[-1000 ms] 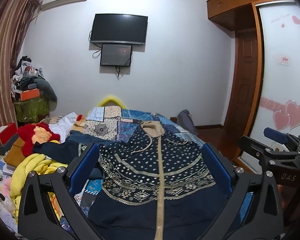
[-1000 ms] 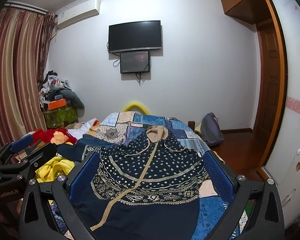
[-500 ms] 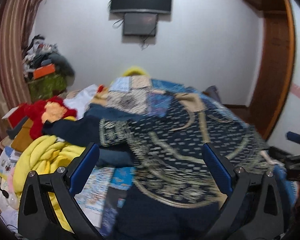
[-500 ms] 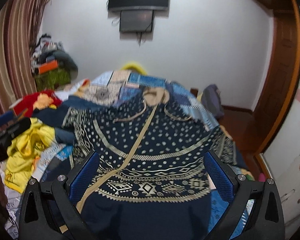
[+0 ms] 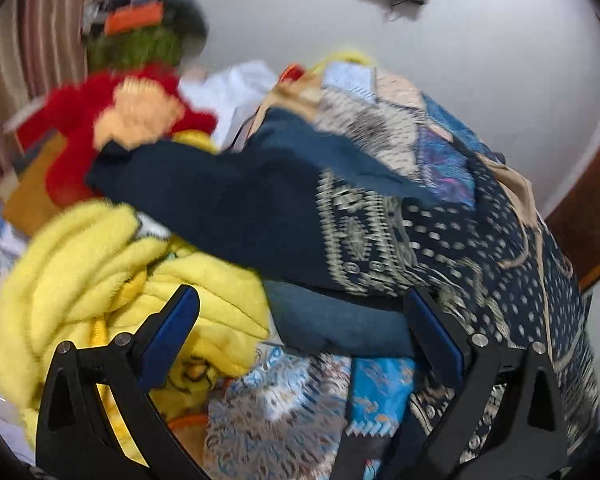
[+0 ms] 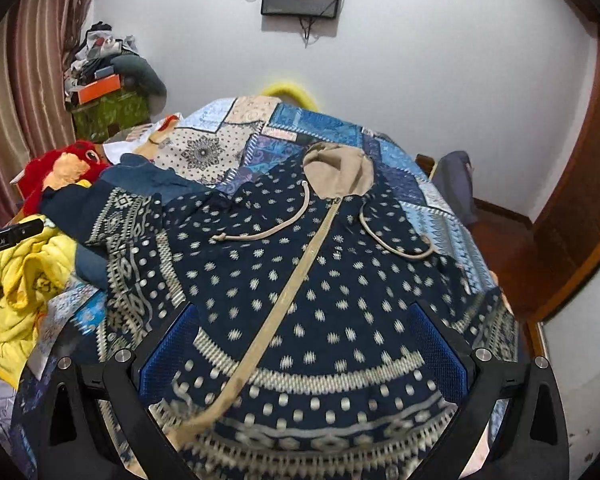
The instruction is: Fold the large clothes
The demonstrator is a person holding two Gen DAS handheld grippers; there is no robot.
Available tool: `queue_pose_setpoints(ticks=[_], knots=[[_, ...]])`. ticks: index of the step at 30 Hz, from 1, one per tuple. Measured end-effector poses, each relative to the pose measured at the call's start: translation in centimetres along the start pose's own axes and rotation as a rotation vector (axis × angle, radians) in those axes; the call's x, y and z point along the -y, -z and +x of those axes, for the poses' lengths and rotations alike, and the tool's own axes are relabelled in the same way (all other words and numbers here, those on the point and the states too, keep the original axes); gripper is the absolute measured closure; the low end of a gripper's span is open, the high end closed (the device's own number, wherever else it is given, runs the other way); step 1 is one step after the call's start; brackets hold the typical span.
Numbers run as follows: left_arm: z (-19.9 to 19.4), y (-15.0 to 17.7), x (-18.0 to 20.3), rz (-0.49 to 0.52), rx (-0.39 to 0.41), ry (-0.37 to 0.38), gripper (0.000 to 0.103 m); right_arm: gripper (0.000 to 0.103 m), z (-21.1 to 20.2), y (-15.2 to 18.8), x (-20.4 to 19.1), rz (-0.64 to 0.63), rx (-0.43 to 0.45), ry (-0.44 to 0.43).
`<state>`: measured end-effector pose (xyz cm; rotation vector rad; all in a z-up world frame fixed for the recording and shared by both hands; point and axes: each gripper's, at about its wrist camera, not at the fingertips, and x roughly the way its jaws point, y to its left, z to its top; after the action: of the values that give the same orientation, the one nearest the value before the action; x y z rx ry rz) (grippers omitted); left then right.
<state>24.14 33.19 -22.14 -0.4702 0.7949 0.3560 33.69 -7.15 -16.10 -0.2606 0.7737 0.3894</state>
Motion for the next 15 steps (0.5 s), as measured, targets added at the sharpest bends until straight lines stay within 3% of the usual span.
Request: queue_pose_setpoints(ticks=[2, 6, 8, 11, 15], knots=[[1.5, -0.3, -1.2, -0.052, -0.041, 0.038, 0.001, 0.000, 1.8, -0.4, 0.1, 0.001, -0.020, 0.000], [4.9, -1.0, -3.7, -0.174, -0.111, 0.117, 0.018, 0.000, 5.1, -0.7, 0.0, -0.020, -0.066, -0.004], [6.2, -1.4, -4.8, -0.233, -0.117, 0.138, 0.020, 0.000, 6.2, -0.5, 0.1, -0.009, -0.094, -0.032], [7.7, -2.2, -6.3, -0.301, -0.104, 0.139, 0.023, 0.000, 7.7, -0.4, 0.5, 0.033, -0.134, -0.082], [9.8, -3.4, -7.9, -0.350, -0.092, 0.084, 0.035, 0.000, 8.6, -0.1, 0.9, 0.075, -0.161, -0.123]])
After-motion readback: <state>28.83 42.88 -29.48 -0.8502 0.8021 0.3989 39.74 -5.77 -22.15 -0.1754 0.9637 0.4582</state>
